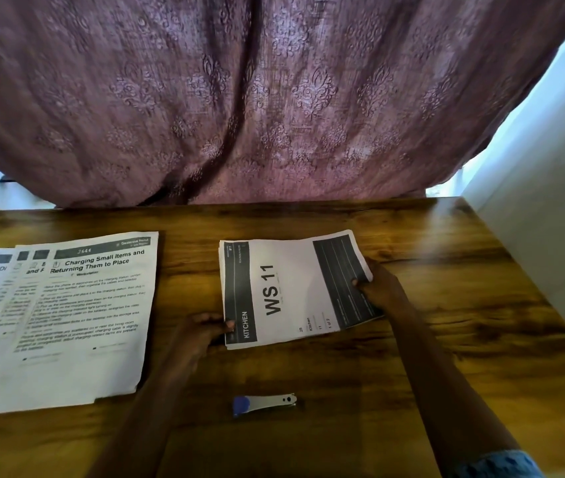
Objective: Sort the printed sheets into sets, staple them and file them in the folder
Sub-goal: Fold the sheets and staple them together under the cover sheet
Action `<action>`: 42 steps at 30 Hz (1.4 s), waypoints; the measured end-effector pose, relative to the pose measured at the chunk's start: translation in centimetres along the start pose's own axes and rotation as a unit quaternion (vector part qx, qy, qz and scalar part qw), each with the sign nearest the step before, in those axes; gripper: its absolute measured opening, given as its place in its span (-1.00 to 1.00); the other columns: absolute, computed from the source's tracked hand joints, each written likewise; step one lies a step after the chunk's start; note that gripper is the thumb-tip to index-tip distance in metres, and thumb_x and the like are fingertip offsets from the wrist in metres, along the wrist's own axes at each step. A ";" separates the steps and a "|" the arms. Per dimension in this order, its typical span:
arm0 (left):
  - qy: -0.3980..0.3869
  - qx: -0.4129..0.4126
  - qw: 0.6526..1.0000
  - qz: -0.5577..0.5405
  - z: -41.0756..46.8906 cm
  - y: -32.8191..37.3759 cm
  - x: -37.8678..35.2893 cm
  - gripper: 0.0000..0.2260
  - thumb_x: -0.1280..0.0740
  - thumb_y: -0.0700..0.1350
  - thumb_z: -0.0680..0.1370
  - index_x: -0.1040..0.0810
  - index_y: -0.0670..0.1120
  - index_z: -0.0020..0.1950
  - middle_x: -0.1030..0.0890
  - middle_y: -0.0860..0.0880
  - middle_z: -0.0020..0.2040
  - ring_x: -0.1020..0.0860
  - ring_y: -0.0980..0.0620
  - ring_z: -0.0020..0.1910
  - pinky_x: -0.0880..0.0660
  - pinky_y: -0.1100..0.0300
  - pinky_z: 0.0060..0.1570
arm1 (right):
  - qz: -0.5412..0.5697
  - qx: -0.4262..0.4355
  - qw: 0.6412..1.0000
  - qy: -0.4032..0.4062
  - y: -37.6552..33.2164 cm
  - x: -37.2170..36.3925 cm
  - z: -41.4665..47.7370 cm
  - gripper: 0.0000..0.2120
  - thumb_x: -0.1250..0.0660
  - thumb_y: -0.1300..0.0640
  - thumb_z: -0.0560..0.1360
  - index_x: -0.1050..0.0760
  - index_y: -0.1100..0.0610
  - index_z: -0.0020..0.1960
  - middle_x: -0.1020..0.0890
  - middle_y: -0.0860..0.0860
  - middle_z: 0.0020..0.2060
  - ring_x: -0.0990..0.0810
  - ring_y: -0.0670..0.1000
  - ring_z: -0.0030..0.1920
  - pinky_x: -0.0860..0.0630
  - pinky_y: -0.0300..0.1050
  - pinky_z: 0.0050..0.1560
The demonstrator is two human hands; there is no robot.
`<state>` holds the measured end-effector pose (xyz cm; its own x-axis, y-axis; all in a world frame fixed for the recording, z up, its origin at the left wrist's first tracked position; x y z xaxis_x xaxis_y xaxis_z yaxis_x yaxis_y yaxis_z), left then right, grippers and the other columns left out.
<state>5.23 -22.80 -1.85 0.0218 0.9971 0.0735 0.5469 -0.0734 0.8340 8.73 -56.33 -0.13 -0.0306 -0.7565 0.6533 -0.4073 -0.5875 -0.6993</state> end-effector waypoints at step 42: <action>0.030 -0.013 0.999 0.005 2.1 -0.5 0.0 -0.90 -0.36 -0.36 0.49 -0.55 -0.18 -0.10 -0.64 -0.14 -0.11 -0.61 -0.06 -0.14 -0.50 0.20 -0.34 | -0.313 0.356 0.881 -0.013 -10.1 -15.8 3.1 -0.41 -0.03 -0.19 0.59 -0.09 0.08 0.52 -0.17 0.05 0.51 -0.12 0.05 0.51 -0.10 0.19 0.45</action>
<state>6.71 -22.73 -3.46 -0.0244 0.9932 0.1136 0.5246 -0.0840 0.8472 16.14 -39.37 -4.27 0.0214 -0.2222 0.9748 0.3380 -0.9160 -0.2162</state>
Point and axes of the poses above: each hand's wrist, its own z-axis towards the middle knuckle, its own x-axis out of the back of the hand, y = z × x, the point moved 4 cm from there along z, towards the middle knuckle
